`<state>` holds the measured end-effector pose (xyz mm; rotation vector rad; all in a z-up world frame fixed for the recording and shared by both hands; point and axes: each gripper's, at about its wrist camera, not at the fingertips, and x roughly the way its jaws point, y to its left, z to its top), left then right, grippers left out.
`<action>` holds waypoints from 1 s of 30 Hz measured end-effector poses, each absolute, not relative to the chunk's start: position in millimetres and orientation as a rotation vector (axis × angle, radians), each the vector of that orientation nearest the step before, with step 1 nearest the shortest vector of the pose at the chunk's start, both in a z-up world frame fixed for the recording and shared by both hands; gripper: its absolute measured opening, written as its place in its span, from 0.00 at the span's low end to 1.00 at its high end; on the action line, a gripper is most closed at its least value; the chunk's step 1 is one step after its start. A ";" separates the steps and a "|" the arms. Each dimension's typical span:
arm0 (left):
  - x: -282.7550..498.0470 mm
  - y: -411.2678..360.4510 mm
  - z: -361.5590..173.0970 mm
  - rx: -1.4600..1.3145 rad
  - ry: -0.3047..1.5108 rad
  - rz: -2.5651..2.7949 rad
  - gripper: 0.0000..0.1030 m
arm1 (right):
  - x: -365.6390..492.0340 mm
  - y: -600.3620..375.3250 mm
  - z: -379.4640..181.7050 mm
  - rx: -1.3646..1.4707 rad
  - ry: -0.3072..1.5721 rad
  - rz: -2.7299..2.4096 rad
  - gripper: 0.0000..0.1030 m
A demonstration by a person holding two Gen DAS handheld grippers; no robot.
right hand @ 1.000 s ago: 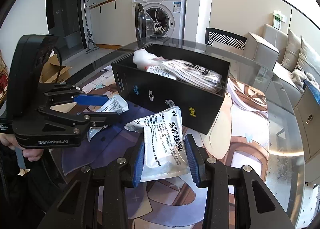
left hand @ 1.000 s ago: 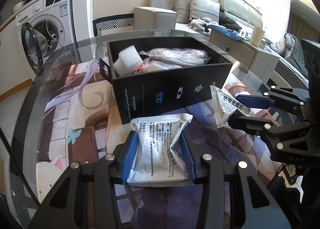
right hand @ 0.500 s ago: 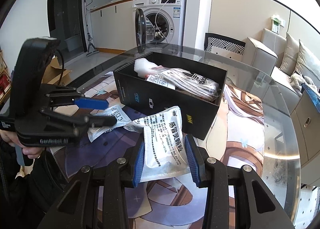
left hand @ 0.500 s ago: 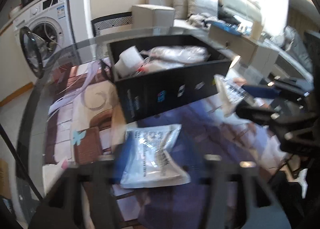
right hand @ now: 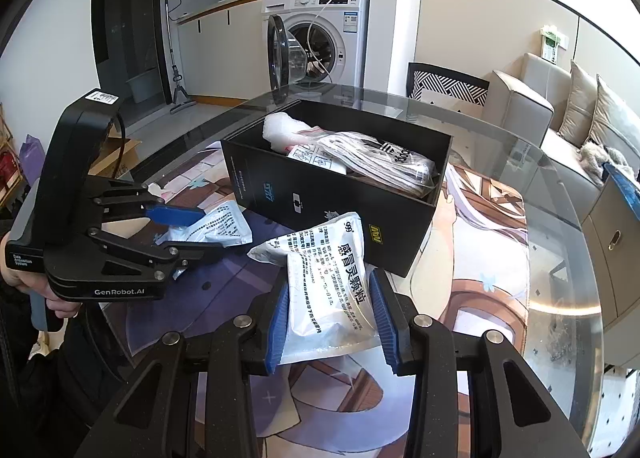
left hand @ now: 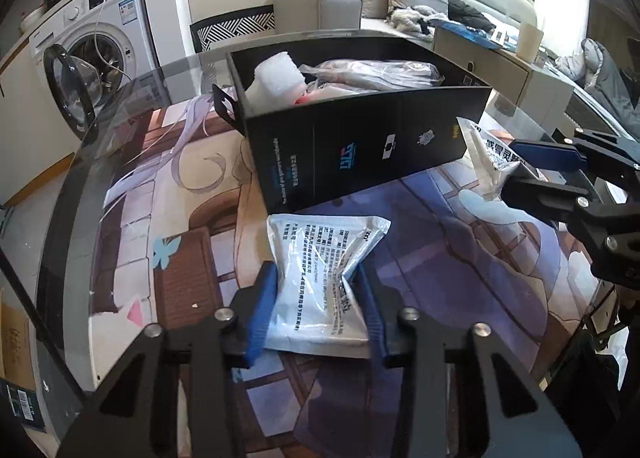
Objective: Organize soft objects
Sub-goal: 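Lift and carry both white packets over the black box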
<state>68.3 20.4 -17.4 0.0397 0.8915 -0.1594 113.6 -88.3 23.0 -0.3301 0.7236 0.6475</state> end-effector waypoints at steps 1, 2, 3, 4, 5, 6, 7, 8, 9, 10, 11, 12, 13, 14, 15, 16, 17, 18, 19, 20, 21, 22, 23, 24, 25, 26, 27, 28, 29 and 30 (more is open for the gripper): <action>67.6 20.8 -17.0 0.035 0.886 -0.159 0.35 | 112.9 -87.8 23.3 -0.331 0.720 0.651 0.37; 67.3 21.2 -16.3 0.032 0.885 -0.162 0.34 | 112.4 -87.4 24.0 -0.332 0.718 0.652 0.37; 66.6 21.9 -15.2 0.027 0.882 -0.167 0.33 | 112.2 -87.4 24.5 -0.330 0.715 0.654 0.38; 66.6 22.8 -13.9 0.018 0.877 -0.173 0.32 | 111.8 -87.3 25.0 -0.329 0.714 0.655 0.38; 65.7 23.2 -12.6 0.009 0.873 -0.180 0.32 | 111.4 -87.5 25.4 -0.330 0.712 0.655 0.38; 64.9 23.0 -11.1 0.007 0.869 -0.183 0.32 | 111.1 -87.8 26.1 -0.329 0.708 0.655 0.37; 63.6 22.7 -9.5 0.006 0.861 -0.184 0.32 | 110.8 -87.8 27.0 -0.327 0.706 0.655 0.37; 62.3 22.4 -8.0 0.004 0.854 -0.187 0.32 | 110.3 -88.5 27.6 -0.326 0.703 0.655 0.37; 61.4 22.5 -6.1 0.000 0.846 -0.193 0.32 | 109.5 -88.9 28.6 -0.324 0.698 0.655 0.37; 60.2 22.4 -3.9 -0.002 0.835 -0.198 0.32 | 108.9 -89.3 29.6 -0.322 0.694 0.657 0.37; 59.4 21.9 -2.3 -0.003 0.828 -0.198 0.32 | 108.0 -89.4 30.9 -0.320 0.690 0.658 0.37; 57.9 21.5 0.2 -0.004 0.816 -0.203 0.32 | 107.1 -89.3 32.7 -0.317 0.682 0.656 0.37; 56.8 21.2 2.5 -0.006 0.807 -0.206 0.32 | 106.1 -89.1 34.3 -0.315 0.677 0.658 0.37; 55.9 21.2 5.2 -0.010 0.799 -0.206 0.32 | 104.8 -89.1 36.3 -0.312 0.668 0.658 0.37; 55.1 21.8 7.1 -0.015 0.789 -0.209 0.32 | 103.9 -89.4 37.8 -0.311 0.663 0.658 0.37; 55.2 22.3 9.6 -0.020 0.779 -0.211 0.32 | 103.1 -89.3 39.7 -0.309 0.657 0.660 0.37; 54.8 22.6 11.4 -0.026 0.772 -0.212 0.32 | 101.6 -89.4 42.1 -0.307 0.647 0.661 0.37; 54.6 22.6 13.5 -0.028 0.761 -0.215 0.32 | 100.8 -89.4 44.3 -0.304 0.640 0.660 0.37; 54.7 22.3 15.0 -0.028 0.758 -0.213 0.32 | 101.1 -88.6 46.3 -0.302 0.636 0.660 0.37; 55.3 22.5 16.6 -0.033 0.754 -0.212 0.32 | 100.5 -88.9 48.6 -0.296 0.625 0.655 0.37; 56.2 23.4 18.6 -0.043 0.748 -0.215 0.32 | 100.3 -89.7 49.9 -0.289 0.620 0.653 0.37; 57.0 23.8 20.9 -0.049 0.743 -0.217 0.32 | 100.5 -90.1 50.7 -0.282 0.615 0.651 0.38; 57.3 24.4 23.0 -0.054 0.738 -0.217 0.32 | 101.4 -90.9 52.3 -0.276 0.610 0.647 0.37; 58.3 25.5 26.0 -0.060 0.730 -0.216 0.32 | 102.6 -91.2 53.2 -0.268 0.608 0.642 0.37; 59.6 26.5 28.2 -0.065 0.726 -0.217 0.32 | 103.8 -91.0 53.9 -0.264 0.606 0.639 0.37; 61.0 27.6 30.7 -0.071 0.722 -0.217 0.32 | 104.8 -91.1 55.1 -0.257 0.603 0.637 0.37; 62.9 28.9 33.3 -0.080 0.718 -0.220 0.32 | 106.3 -91.1 56.4 -0.249 0.600 0.634 0.37; 64.9 29.5 35.1 -0.087 0.715 -0.221 0.32 | 107.5 -90.9 57.6 -0.244 0.596 0.630 0.37; 66.6 29.5 37.4 -0.088 0.710 -0.216 0.32 | 110.1 -90.9 59.1 -0.235 0.593 0.625 0.37; 68.9 29.9 40.0 -0.091 0.702 -0.208 0.32 | 113.3 -90.5 60.4 -0.226 0.593 0.621 0.37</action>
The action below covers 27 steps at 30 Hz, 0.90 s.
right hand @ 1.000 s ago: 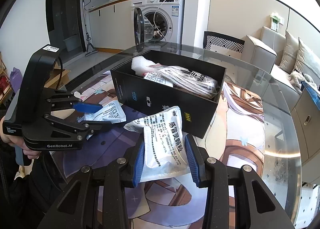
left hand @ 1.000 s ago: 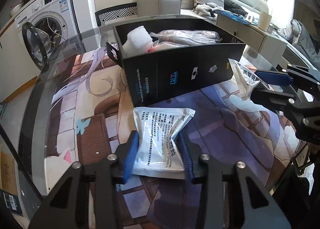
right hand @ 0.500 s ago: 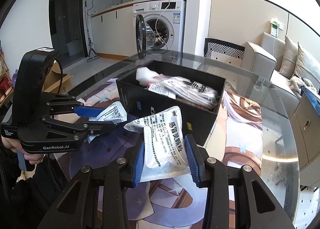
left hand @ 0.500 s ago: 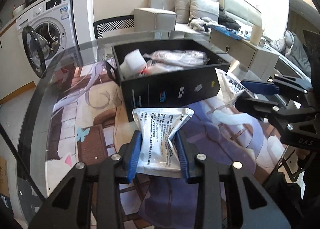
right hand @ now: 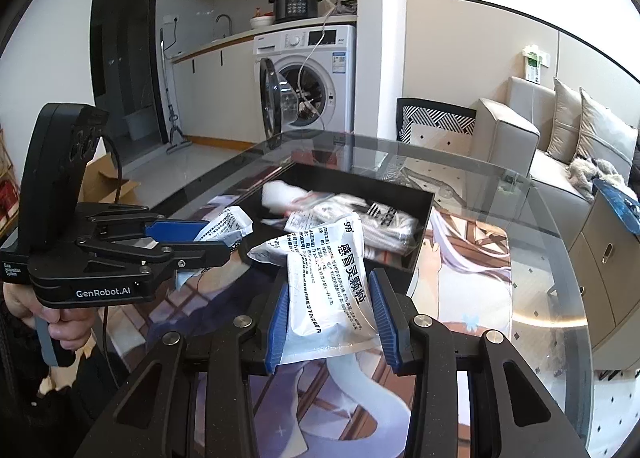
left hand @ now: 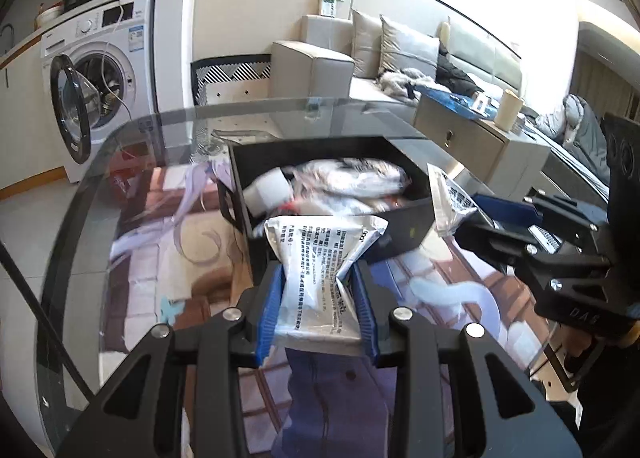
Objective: Organize soft objects
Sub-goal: 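Lift and carry both white packets over the black box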
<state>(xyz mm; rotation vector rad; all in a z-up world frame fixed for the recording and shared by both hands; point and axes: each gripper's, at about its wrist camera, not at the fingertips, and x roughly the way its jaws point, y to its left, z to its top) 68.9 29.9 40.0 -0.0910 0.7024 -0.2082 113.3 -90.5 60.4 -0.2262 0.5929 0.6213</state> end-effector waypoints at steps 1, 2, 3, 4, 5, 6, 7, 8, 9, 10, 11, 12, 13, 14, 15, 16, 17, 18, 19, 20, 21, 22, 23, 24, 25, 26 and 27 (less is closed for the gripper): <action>71.3 30.0 42.1 -0.096 0.699 -0.209 0.32 | 114.7 -90.0 60.5 -0.221 0.591 0.619 0.37; 73.9 30.0 43.9 -0.101 0.697 -0.211 0.32 | 118.2 -89.1 62.1 -0.217 0.590 0.617 0.37; 76.4 29.6 45.9 -0.104 0.693 -0.212 0.32 | 120.3 -87.4 63.2 -0.214 0.589 0.614 0.37; 78.7 28.9 47.6 -0.105 0.690 -0.215 0.32 | 121.2 -86.1 64.3 -0.213 0.587 0.612 0.37; 81.3 28.7 49.0 -0.106 0.688 -0.216 0.32 | 123.2 -84.2 65.6 -0.210 0.585 0.611 0.37; 84.6 28.2 50.6 -0.110 0.685 -0.216 0.32 | 125.2 -82.7 66.8 -0.208 0.584 0.608 0.37; 86.1 27.3 51.5 -0.112 0.683 -0.217 0.32 | 127.3 -81.6 67.9 -0.208 0.583 0.607 0.37; 89.7 26.7 53.0 -0.114 0.680 -0.217 0.32 | 130.2 -79.7 68.8 -0.204 0.585 0.606 0.37; 92.2 27.0 54.3 -0.116 0.678 -0.215 0.32 | 132.8 -78.9 69.4 -0.203 0.586 0.604 0.37; 95.9 27.4 55.4 -0.118 0.678 -0.215 0.32 | 135.0 -77.7 70.2 -0.203 0.587 0.603 0.37; 99.0 28.3 56.6 -0.121 0.677 -0.212 0.32 | 137.4 -75.7 71.0 -0.201 0.588 0.602 0.37; 102.3 29.3 58.2 -0.123 0.674 -0.207 0.32 | 139.5 -75.5 71.4 -0.200 0.589 0.603 0.37; 104.8 30.1 59.3 -0.127 0.672 -0.205 0.32 | 141.3 -75.4 71.8 -0.198 0.587 0.601 0.37; 108.2 31.5 60.9 -0.137 0.670 -0.201 0.32 | 144.6 -74.5 72.4 -0.194 0.590 0.600 0.37; 110.4 32.5 62.0 -0.145 0.669 -0.199 0.32 | 147.1 -73.6 73.1 -0.187 0.591 0.599 0.37; 112.9 33.2 62.8 -0.151 0.669 -0.196 0.32 | 149.1 -73.3 73.8 -0.177 0.590 0.597 0.37; 114.9 34.0 63.4 -0.158 0.667 -0.194 0.32 | 151.4 -71.3 74.3 -0.170 0.590 0.599 0.37; 117.7 34.8 63.8 -0.164 0.665 -0.192 0.32 | 154.0 -69.7 74.8 -0.168 0.589 0.597 0.37; 119.8 35.1 63.3 -0.170 0.667 -0.191 0.32 | 156.5 -68.3 75.7 -0.163 0.585 0.593 0.37; 122.3 35.9 62.9 -0.178 0.668 -0.189 0.33 | 159.6 -67.0 75.8 -0.155 0.588 0.593 0.37; 125.5 36.8 62.7 -0.186 0.669 -0.188 0.33 | 162.9 -65.4 75.5 -0.145 0.594 0.593 0.37; 128.3 37.4 62.4 -0.194 0.669 -0.187 0.32 | 165.5 -64.1 75.2 -0.140 0.596 0.591 0.37; 131.2 37.8 62.1 -0.198 0.670 -0.185 0.32 | 168.3 -62.7 74.7 -0.137 0.601 0.595 0.37; 134.7 38.7 61.4 -0.202 0.672 -0.184 0.33 | 171.2 -60.8 74.0 -0.133 0.604 0.597 0.37; 136.8 38.9 60.8 -0.206 0.669 -0.183 0.33 | 173.1 -59.0 73.3 -0.135 0.606 0.596 0.37; 139.0 38.5 60.5 -0.207 0.669 -0.184 0.33 | 175.8 -56.3 71.7 -0.142 0.611 0.594 0.37; 141.8 37.7 60.1 -0.205 0.669 -0.184 0.33 | 179.2 -55.2 71.0 -0.143 0.615 0.595 0.37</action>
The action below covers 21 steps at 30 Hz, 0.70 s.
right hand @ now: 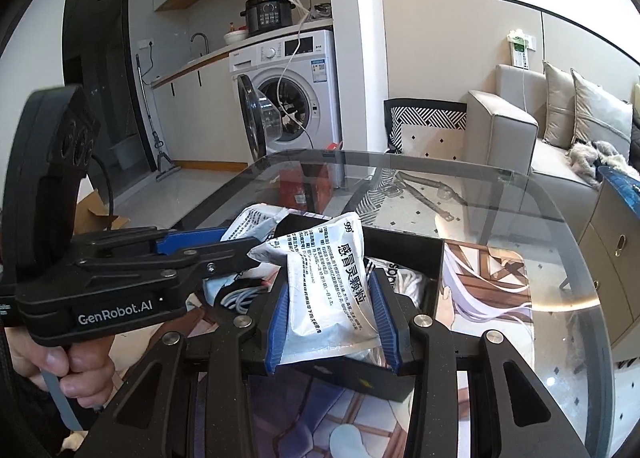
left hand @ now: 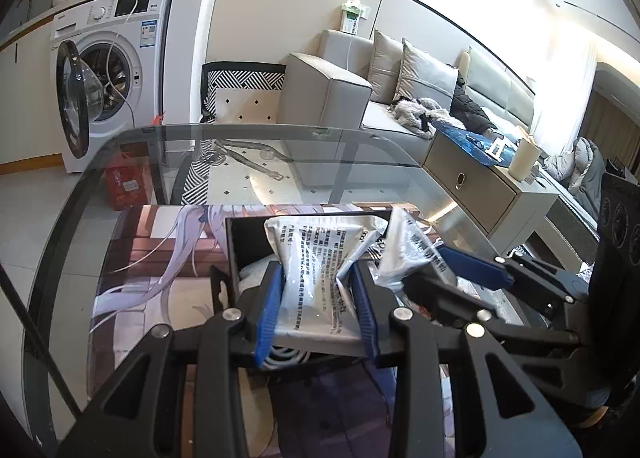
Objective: Organize soft objects
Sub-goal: 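Lift and carry both white packets over the black box, then lower both packets into the box and open both tools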
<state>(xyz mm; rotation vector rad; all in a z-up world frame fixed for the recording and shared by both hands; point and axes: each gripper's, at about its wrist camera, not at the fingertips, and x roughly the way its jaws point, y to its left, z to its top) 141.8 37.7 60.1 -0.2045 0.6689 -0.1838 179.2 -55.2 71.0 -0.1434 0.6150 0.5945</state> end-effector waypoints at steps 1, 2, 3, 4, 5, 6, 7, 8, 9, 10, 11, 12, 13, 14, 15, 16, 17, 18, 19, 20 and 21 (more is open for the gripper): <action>143.7 37.3 59.4 -0.203 0.669 -0.181 0.33 | 182.6 -54.1 69.5 -0.146 0.622 0.594 0.37; 146.6 36.6 58.2 -0.201 0.672 -0.180 0.32 | 185.9 -52.5 67.4 -0.151 0.629 0.587 0.37; 149.1 36.7 57.1 -0.200 0.676 -0.175 0.32 | 188.8 -52.2 66.1 -0.153 0.633 0.585 0.37; 151.1 37.0 56.2 -0.203 0.679 -0.172 0.33 | 192.6 -51.6 64.5 -0.154 0.641 0.581 0.37; 153.3 37.1 55.0 -0.204 0.682 -0.173 0.33 | 196.1 -51.2 62.7 -0.157 0.646 0.570 0.37; 155.3 37.1 54.0 -0.204 0.682 -0.172 0.33 | 198.9 -51.5 61.2 -0.159 0.649 0.565 0.37; 156.6 36.4 53.6 -0.200 0.681 -0.170 0.33 | 202.3 -51.9 59.7 -0.159 0.656 0.563 0.37; 157.8 35.6 53.4 -0.192 0.679 -0.166 0.33 | 205.6 -51.6 57.8 -0.164 0.663 0.555 0.37; 158.9 34.6 53.5 -0.186 0.677 -0.165 0.33 | 207.7 -51.3 56.7 -0.171 0.665 0.551 0.37; 160.1 33.4 53.4 -0.182 0.678 -0.171 0.33 | 209.6 -51.0 55.4 -0.176 0.668 0.549 0.37; 161.2 31.5 53.0 -0.175 0.679 -0.177 0.33 | 211.6 -50.8 53.6 -0.180 0.673 0.547 0.37; 161.4 30.3 53.1 -0.167 0.677 -0.177 0.33 | 213.3 -50.6 52.0 -0.185 0.677 0.544 0.37; 161.6 28.9 53.0 -0.159 0.676 -0.177 0.33 | 214.4 -50.6 50.7 -0.192 0.679 0.540 0.38; 162.3 27.8 52.6 -0.154 0.677 -0.178 0.33 | 215.3 -51.2 49.8 -0.198 0.680 0.536 0.38; 162.7 27.2 52.4 -0.154 0.677 -0.179 0.33 | 215.8 -51.1 48.8 -0.208 0.679 0.530 0.38; 162.8 26.9 52.4 -0.154 0.677 -0.183 0.33 | 215.6 -51.3 47.9 -0.213 0.678 0.525 0.38; 162.9 25.9 52.7 -0.151 0.677 -0.185 0.33 | 216.5 -51.3 47.3 -0.217 0.678 0.521 0.38; 162.5 24.9 53.5 -0.148 0.674 -0.187 0.33 | 216.7 -51.6 46.7 -0.224 0.679 0.516 0.38; 161.9 23.7 54.3 -0.147 0.672 -0.193 0.33 | 216.8 -52.0 46.6 -0.232 0.677 0.510 0.39; 161.7 23.0 55.0 -0.148 0.672 -0.199 0.33 | 216.4 -51.8 46.9 -0.235 0.676 0.509 0.40; 161.9 22.5 55.6 -0.148 0.672 -0.201 0.33 | 216.1 -52.5 47.4 -0.235 0.674 0.510 0.44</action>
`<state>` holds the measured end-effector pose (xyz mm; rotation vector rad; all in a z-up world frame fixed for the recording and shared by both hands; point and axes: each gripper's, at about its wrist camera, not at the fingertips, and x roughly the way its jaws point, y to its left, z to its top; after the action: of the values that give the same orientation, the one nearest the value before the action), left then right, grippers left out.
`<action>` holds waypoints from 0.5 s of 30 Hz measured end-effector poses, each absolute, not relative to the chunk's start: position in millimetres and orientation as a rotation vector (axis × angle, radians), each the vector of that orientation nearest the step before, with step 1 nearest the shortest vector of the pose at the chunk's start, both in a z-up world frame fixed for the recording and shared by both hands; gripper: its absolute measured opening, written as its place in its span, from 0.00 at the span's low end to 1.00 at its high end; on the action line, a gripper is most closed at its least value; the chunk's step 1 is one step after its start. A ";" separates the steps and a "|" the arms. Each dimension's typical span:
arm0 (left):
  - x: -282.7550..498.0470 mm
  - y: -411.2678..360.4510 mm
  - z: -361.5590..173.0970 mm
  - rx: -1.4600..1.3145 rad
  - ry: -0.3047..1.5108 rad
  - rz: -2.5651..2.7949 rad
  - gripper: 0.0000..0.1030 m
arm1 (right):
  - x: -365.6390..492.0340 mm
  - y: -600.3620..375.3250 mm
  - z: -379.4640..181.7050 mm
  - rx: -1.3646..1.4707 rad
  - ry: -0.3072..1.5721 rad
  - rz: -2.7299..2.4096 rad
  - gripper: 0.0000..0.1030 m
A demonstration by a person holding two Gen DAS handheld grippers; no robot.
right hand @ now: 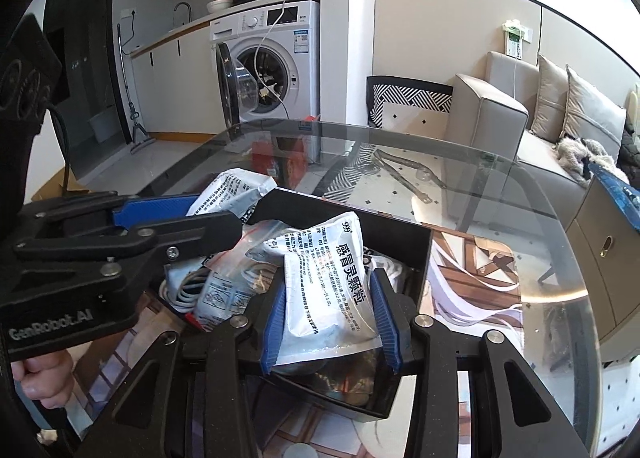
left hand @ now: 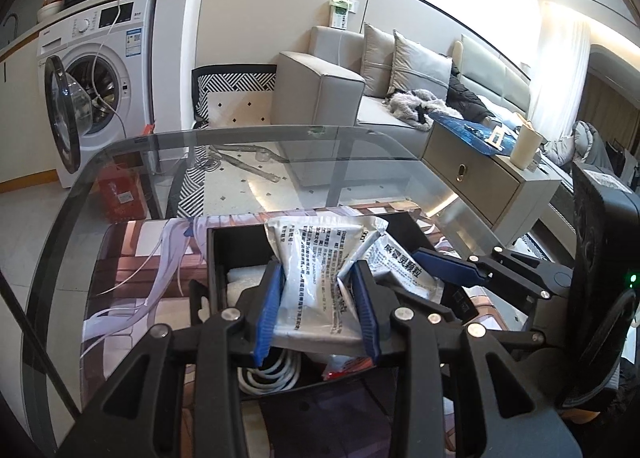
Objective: Organize soft objects
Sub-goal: 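Lower both packets into the box and open both tools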
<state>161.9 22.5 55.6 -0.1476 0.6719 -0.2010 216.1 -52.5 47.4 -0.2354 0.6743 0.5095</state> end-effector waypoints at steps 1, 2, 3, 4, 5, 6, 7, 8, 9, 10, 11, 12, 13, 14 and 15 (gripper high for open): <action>162.1 22.3 55.8 -0.148 0.673 -0.201 0.33 | 215.2 -53.1 48.6 -0.238 0.671 0.508 0.49; 162.3 22.1 55.9 -0.149 0.673 -0.202 0.33 | 213.6 -54.3 50.5 -0.247 0.658 0.492 0.51; 162.6 21.8 55.8 -0.149 0.673 -0.203 0.33 | 211.7 -55.5 52.2 -0.253 0.642 0.481 0.55; 162.8 21.7 55.7 -0.149 0.673 -0.202 0.33 | 209.9 -57.0 54.3 -0.256 0.627 0.475 0.62; 162.8 21.6 55.5 -0.150 0.672 -0.202 0.33 | 207.3 -59.6 57.0 -0.258 0.610 0.473 0.67; 163.4 21.3 54.9 -0.151 0.674 -0.201 0.34 | 205.7 -60.1 57.8 -0.259 0.604 0.473 0.75; 164.2 21.5 54.1 -0.154 0.674 -0.200 0.34 | 204.2 -61.6 58.9 -0.262 0.597 0.470 0.78; 165.1 21.6 53.3 -0.158 0.676 -0.198 0.35 | 203.2 -63.0 59.3 -0.269 0.595 0.466 0.78; 166.4 21.3 52.2 -0.160 0.681 -0.197 0.35 | 203.1 -64.2 58.7 -0.276 0.598 0.460 0.79; 167.4 20.7 51.4 -0.160 0.685 -0.197 0.36 | 203.1 -65.5 58.0 -0.282 0.602 0.454 0.79; 168.2 20.3 50.7 -0.158 0.686 -0.196 0.36 | 203.5 -66.8 56.9 -0.284 0.606 0.450 0.79; 168.8 18.8 50.0 -0.153 0.687 -0.194 0.37 | 204.0 -68.6 55.9 -0.283 0.610 0.445 0.80; 169.4 17.5 49.3 -0.147 0.688 -0.194 0.37 | 204.0 -70.3 55.4 -0.281 0.611 0.440 0.80; 170.1 16.1 48.0 -0.142 0.691 -0.193 0.38 | 204.1 -72.0 55.2 -0.276 0.614 0.439 0.80; 171.3 15.9 46.8 -0.138 0.694 -0.192 0.38 | 203.6 -72.7 55.3 -0.274 0.614 0.441 0.80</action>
<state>171.3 15.9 46.8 -0.1385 0.6941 -0.1923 203.6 -72.7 55.3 -0.2738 0.6143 0.4406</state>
